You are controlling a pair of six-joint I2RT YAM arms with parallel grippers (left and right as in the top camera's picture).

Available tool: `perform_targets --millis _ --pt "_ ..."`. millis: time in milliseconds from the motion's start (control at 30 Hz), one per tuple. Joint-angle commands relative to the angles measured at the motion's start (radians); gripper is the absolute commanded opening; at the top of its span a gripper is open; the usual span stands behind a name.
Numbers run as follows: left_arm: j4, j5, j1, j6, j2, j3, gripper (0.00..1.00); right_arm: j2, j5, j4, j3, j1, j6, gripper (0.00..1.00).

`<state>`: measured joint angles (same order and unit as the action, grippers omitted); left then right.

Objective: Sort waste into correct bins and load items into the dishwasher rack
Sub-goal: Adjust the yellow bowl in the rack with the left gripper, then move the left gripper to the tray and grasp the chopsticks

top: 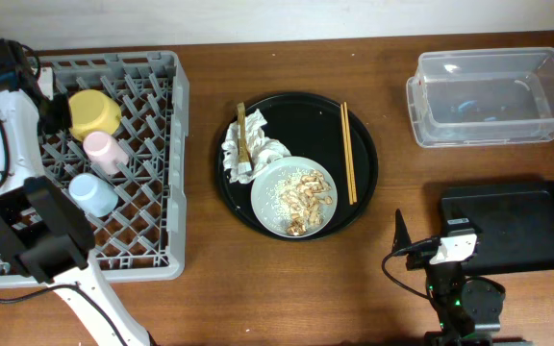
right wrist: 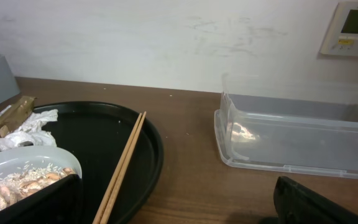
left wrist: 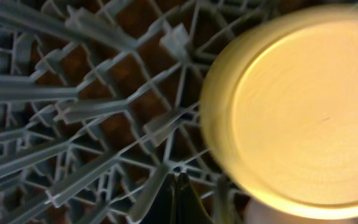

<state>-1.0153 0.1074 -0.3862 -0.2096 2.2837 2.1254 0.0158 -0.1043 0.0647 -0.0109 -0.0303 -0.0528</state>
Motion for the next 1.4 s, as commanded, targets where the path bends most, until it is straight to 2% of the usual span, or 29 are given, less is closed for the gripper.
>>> perform_targets --millis 0,67,133,167,267,300,333,433,533,600,700,800,900,1000,1067,1100,1133,1300,1367 --pt "-0.011 -0.206 0.006 0.124 -0.068 0.118 0.00 -0.007 0.005 0.006 0.005 -0.003 0.001 0.98" --pt "-0.023 -0.358 0.005 0.156 -0.096 0.156 0.01 -0.007 0.005 0.006 0.005 -0.003 0.001 0.98" --pt "-0.051 -0.545 0.009 0.165 -0.137 0.174 0.10 -0.007 0.005 0.006 0.005 -0.003 0.001 0.98" --pt "-0.084 -0.625 0.019 0.165 -0.163 0.174 0.19 -0.007 0.005 0.006 0.005 -0.003 0.001 0.98" --pt "-0.168 -0.705 0.056 0.165 -0.193 0.174 0.34 -0.007 0.005 0.006 0.005 -0.003 0.001 0.98" --pt "-0.196 -0.753 0.080 0.165 -0.196 0.174 0.45 -0.007 0.005 0.006 0.005 -0.003 0.001 0.98" --pt "-0.216 -0.812 0.103 0.165 -0.196 0.174 1.00 -0.007 0.005 0.006 0.005 -0.003 0.001 0.98" --pt "-0.319 -0.921 0.186 0.151 -0.190 0.166 1.00 -0.007 0.005 0.006 0.005 -0.003 0.001 0.98" --pt "-0.344 -0.882 0.296 0.115 -0.189 0.166 1.00 -0.007 0.005 0.006 0.005 -0.003 0.001 0.98" --pt "-0.348 -0.687 0.411 0.157 -0.187 0.166 1.00 -0.007 0.005 0.006 0.005 -0.003 0.001 0.98" --pt "-0.344 -0.276 0.574 0.305 -0.159 0.166 1.00 -0.007 0.005 0.006 0.005 -0.003 0.001 0.99" --pt "-0.340 -0.079 0.691 0.396 -0.108 0.166 1.00 -0.007 0.005 0.006 0.005 -0.003 0.001 0.98" --pt "-0.327 -0.102 0.748 0.412 -0.059 0.166 1.00 -0.007 0.005 0.006 0.005 -0.003 0.001 0.98" --pt "-0.325 -0.208 0.790 0.411 -0.029 0.166 0.90 -0.007 0.005 0.006 0.005 -0.003 0.001 0.98" --pt "-0.324 -0.225 0.808 0.411 -0.024 0.166 0.89 -0.007 0.005 0.006 0.005 -0.003 0.001 0.98" --pt "-0.322 -0.224 0.819 0.411 -0.023 0.166 0.97 -0.007 0.005 0.006 0.005 -0.003 0.001 0.98" --pt "-0.321 -0.224 0.832 0.411 -0.023 0.166 0.99 -0.007 0.005 0.006 0.005 -0.003 0.001 0.98" --pt "-0.304 -0.304 0.893 0.411 -0.023 0.166 0.99 -0.007 0.005 0.006 0.005 -0.003 0.001 0.98" --pt "-0.268 -0.302 0.924 0.448 -0.021 0.166 0.82 -0.007 0.005 0.006 0.005 -0.003 0.001 0.99"
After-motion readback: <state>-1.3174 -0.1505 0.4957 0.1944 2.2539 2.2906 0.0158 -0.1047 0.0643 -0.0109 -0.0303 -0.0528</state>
